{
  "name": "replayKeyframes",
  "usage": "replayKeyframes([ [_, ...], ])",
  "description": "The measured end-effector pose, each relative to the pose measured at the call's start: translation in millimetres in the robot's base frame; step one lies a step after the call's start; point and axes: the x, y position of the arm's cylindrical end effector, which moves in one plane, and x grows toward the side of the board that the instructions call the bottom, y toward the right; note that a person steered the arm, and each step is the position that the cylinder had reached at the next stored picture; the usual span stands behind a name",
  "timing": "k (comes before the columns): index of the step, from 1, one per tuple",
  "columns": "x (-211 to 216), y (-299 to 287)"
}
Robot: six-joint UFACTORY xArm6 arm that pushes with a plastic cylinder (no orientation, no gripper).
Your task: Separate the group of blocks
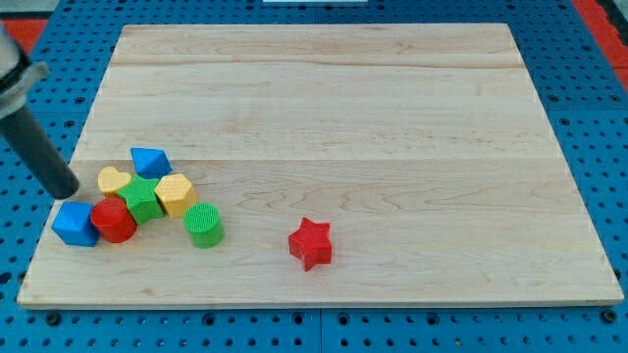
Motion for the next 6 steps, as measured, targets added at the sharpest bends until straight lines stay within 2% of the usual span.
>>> replayKeyframes([
  [1, 11.7, 38.1],
  [6, 12.2, 243.3],
])
